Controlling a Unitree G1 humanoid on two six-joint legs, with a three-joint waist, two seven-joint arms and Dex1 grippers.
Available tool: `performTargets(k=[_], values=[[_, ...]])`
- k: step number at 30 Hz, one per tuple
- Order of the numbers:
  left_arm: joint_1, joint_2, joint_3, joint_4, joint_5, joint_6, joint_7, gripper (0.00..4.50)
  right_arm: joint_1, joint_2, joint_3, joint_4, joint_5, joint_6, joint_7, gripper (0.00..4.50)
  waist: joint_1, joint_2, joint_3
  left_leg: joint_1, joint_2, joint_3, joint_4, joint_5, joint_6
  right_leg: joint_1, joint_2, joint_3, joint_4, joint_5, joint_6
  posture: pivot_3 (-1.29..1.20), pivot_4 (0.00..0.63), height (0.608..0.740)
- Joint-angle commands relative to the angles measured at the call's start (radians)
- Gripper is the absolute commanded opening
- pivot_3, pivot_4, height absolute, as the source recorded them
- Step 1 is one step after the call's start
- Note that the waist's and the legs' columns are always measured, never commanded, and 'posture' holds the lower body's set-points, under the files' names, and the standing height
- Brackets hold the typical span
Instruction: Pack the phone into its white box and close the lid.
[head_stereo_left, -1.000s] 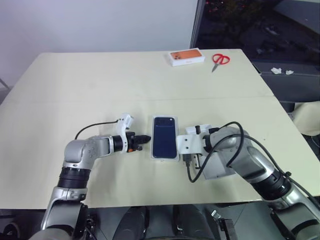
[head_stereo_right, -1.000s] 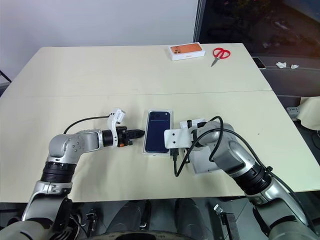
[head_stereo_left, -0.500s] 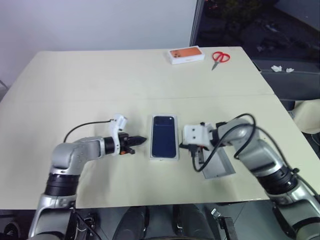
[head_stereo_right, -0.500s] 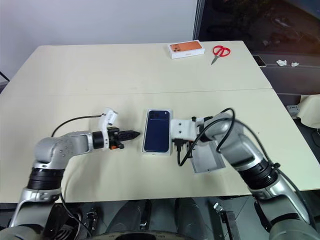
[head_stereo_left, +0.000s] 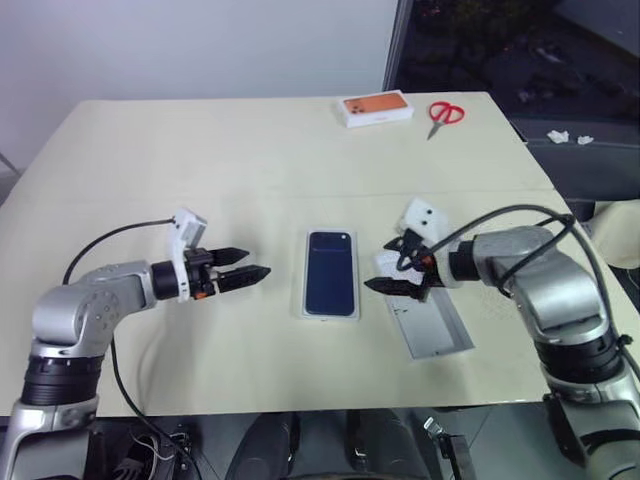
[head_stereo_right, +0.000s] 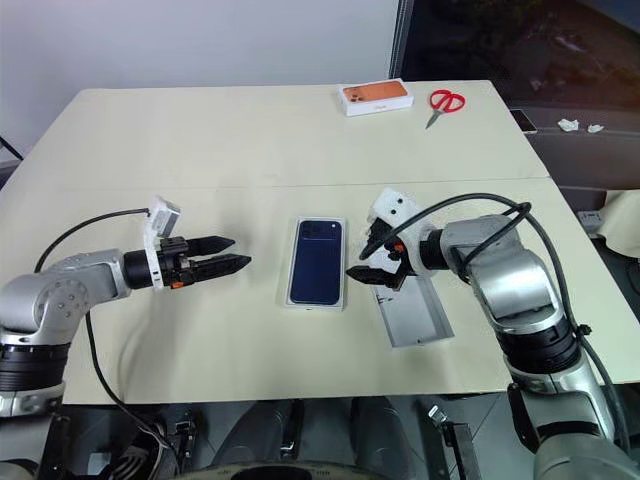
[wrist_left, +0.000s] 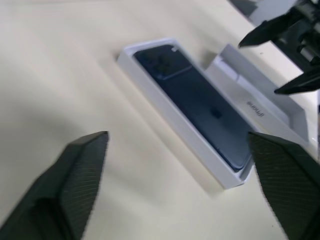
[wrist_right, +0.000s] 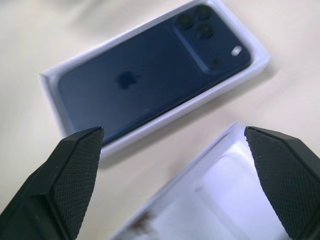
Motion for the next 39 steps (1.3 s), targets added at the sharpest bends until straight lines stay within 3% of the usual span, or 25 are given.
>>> performTargets(k=[1, 5, 9, 14, 29, 37, 39], values=[[0.025, 0.039, 0.008, -0.034, 0.043, -0.139, -0.08, 4.5, 0.008, 0.007, -0.055, -0.073, 0.041, 0.096, -0.079, 4.43, 0.0, 0.0, 0.0, 0.0, 0.0, 0.0, 0.0, 0.0, 0.0, 0.0, 0.0, 0.0, 0.0, 0.0, 0.0, 0.0, 0.15, 0.74], [0.051, 0.049, 0.017, -0.036, 0.049, -0.248, -0.164, 4.5, 0.009, 0.049, -0.085, -0.126, 0.065, 0.242, -0.195, 4.43, 0.002, 0.001, 0.0, -0.001, 0.0, 0.001, 0.0, 0.0, 0.0, -0.001, 0.0, 0.0, 0.0, 0.0, 0.0, 0.0, 0.15, 0.74], [0.05, 0.06, 0.016, -0.01, 0.045, -0.28, -0.218, 4.5, 0.027, 0.047, -0.104, -0.148, 0.148, 0.267, -0.241, 4.43, 0.002, 0.001, 0.001, -0.002, 0.0, 0.001, 0.0, 0.0, 0.001, -0.001, 0.0, 0.0, 0.0, -0.001, -0.001, 0.0, 0.15, 0.74], [0.04, 0.071, -0.015, -0.007, 0.08, -0.314, -0.241, 4.5, 0.1, 0.103, -0.187, -0.118, 0.356, 0.267, -0.379, 4.43, 0.001, 0.002, 0.001, -0.002, 0.0, 0.001, 0.0, -0.001, 0.001, -0.001, 0.0, 0.0, 0.0, 0.0, 0.0, 0.0, 0.15, 0.74], [0.023, 0.045, -0.041, -0.021, 0.081, -0.292, -0.198, 4.5, 0.182, -0.006, -0.219, -0.073, 1.012, 0.267, -1.119, 4.43, -0.001, 0.002, 0.001, -0.002, 0.0, 0.001, 0.001, 0.0, 0.002, -0.001, 0.0, 0.0, 0.0, 0.0, 0.0, 0.0, 0.15, 0.74], [0.014, 0.042, -0.052, -0.012, 0.089, -0.291, -0.184, 4.5, 0.166, -0.015, -0.18, -0.059, 1.242, 0.267, -1.393, 4.43, -0.001, 0.002, 0.001, -0.002, 0.001, 0.001, 0.002, 0.0, 0.002, 0.0, 0.0, 0.0, 0.0, 0.0, 0.0, 0.0, 0.15, 0.74], [0.016, 0.04, -0.053, -0.016, 0.091, -0.294, -0.178, 4.5, 0.177, -0.014, -0.162, -0.062, 1.282, 0.257, -1.454, 3.91, -0.001, 0.002, 0.001, -0.002, 0.001, 0.001, 0.002, 0.0, 0.002, 0.0, 0.0, 0.0, 0.0, 0.0, 0.0, 0.0, 0.15, 0.74]])
